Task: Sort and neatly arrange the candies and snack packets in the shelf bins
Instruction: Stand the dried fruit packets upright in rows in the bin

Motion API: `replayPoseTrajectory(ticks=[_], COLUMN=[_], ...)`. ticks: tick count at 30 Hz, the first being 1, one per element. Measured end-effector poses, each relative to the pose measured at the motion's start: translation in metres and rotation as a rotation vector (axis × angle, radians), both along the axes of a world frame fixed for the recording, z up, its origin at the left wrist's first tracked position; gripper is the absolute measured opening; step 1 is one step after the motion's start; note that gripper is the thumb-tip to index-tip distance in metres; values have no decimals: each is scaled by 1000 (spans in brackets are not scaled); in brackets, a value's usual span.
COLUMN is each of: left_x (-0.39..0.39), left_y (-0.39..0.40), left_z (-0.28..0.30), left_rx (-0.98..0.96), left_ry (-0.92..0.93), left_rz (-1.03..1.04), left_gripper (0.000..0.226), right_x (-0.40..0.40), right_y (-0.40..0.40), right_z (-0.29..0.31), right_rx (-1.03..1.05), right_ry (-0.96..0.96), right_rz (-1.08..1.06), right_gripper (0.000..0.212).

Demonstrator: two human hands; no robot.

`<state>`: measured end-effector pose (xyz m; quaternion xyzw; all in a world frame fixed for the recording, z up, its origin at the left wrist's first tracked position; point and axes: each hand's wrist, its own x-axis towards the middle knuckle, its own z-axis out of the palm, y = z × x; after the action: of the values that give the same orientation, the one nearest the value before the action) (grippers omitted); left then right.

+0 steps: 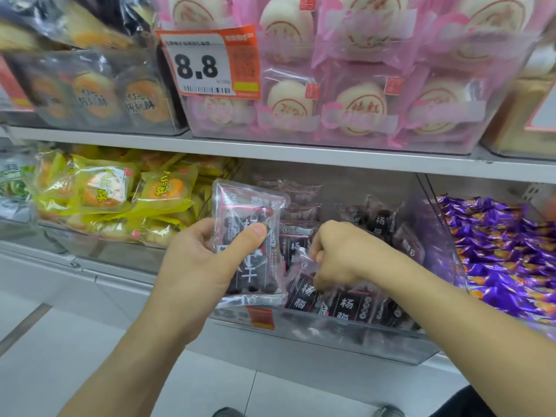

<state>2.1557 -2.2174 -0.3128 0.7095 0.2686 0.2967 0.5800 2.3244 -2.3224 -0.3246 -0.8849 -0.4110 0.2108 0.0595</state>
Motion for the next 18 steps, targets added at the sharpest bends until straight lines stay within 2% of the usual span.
replayPoseTrajectory(ticks=[2,4,7,9,11,15,18], left_x=[0,-1,0,0,1,5,8], left_y=[2,5,8,8,8,5,0], left_z=[0,1,3,4,5,2,-3], left_rx=[19,36,55,52,61,89,81], left_ry=[-4,1,-4,-28,-33,7,57], left_rz=[27,55,95,105,122,112,27], left_gripper=[49,49,46,39,36,38,44], right_x=[1,3,11,16,16,8,-4], right_y=[-7,-18,-33,-42,-51,-64,-60], right_z=[3,6,12,20,30,38,33], right_rx=[117,228,438,646,879,1213,1264], right_ry=[173,249,220,185,231,573,696], right_rz=[27,95,135,130,100,-40,-73], right_gripper=[21,21,17,13,15,25,29])
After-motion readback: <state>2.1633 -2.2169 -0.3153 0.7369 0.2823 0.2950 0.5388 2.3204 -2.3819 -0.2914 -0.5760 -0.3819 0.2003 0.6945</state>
